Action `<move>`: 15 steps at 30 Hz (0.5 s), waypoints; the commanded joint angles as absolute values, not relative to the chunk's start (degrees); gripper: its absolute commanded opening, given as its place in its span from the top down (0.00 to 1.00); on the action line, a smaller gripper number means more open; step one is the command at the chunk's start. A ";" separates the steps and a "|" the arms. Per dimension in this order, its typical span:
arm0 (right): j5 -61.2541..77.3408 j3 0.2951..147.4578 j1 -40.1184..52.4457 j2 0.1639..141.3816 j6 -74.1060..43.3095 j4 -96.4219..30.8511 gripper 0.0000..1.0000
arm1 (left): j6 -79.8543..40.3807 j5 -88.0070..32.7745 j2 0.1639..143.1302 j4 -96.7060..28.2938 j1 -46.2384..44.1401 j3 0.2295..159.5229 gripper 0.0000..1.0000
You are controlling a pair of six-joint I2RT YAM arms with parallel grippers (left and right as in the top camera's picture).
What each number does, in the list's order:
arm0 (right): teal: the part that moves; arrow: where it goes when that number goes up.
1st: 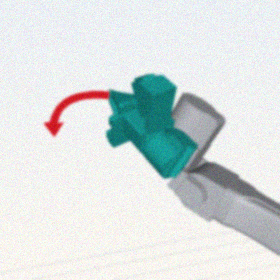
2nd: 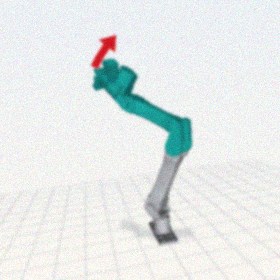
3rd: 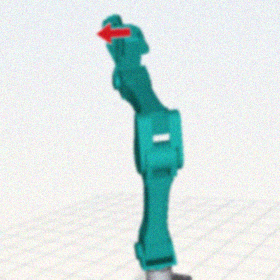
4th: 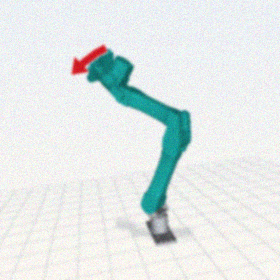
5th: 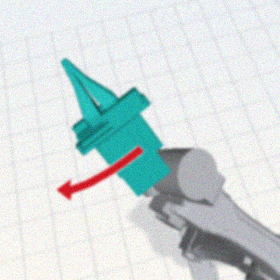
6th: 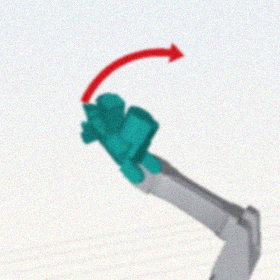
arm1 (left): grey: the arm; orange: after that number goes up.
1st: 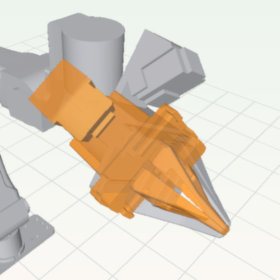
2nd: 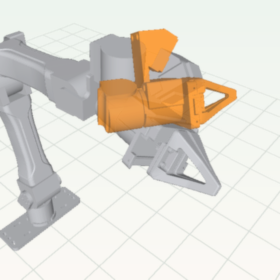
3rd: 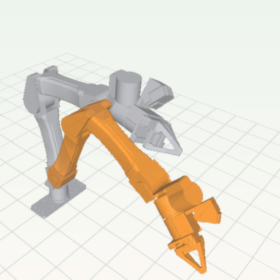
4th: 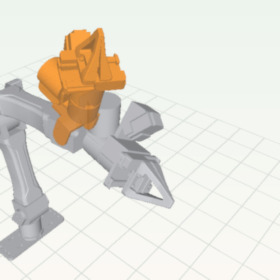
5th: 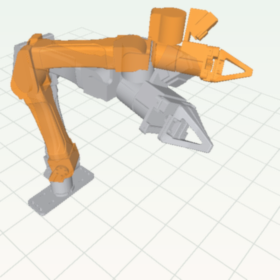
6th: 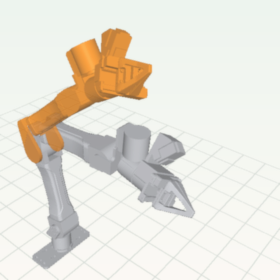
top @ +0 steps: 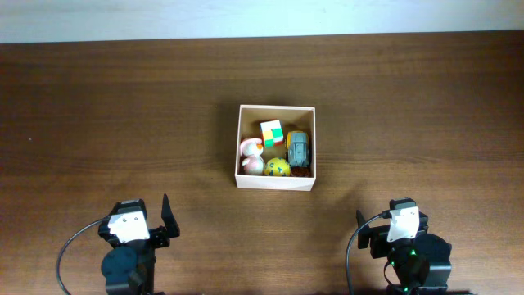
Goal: Pack container
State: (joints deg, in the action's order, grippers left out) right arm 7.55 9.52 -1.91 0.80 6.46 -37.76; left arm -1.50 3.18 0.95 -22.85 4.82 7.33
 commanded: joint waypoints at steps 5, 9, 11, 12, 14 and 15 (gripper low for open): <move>7.90 9.21 -2.33 0.21 6.66 -37.71 0.01 | -1.02 2.35 0.38 -22.52 4.49 6.74 0.01; 7.90 9.21 -2.33 0.21 6.66 -37.71 0.01 | -1.02 2.35 0.40 -22.52 4.49 6.74 0.01; 7.90 9.21 -2.33 0.21 6.66 -37.71 0.01 | -1.02 2.35 0.38 -22.52 4.49 6.74 0.01; 7.90 9.21 -2.33 0.21 6.66 -37.71 0.01 | -1.02 2.35 0.38 -22.52 4.49 6.74 0.01; 7.90 9.21 -2.33 0.21 6.66 -37.71 0.01 | -1.02 2.35 0.38 -22.52 4.49 6.74 0.01; 7.90 9.21 -2.33 0.21 6.66 -37.71 0.01 | -1.02 2.35 0.38 -22.52 4.49 6.74 0.01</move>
State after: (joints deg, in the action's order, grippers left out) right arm 7.55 9.52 -1.91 0.80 6.46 -37.76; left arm -1.48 3.18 0.95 -22.85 4.82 7.33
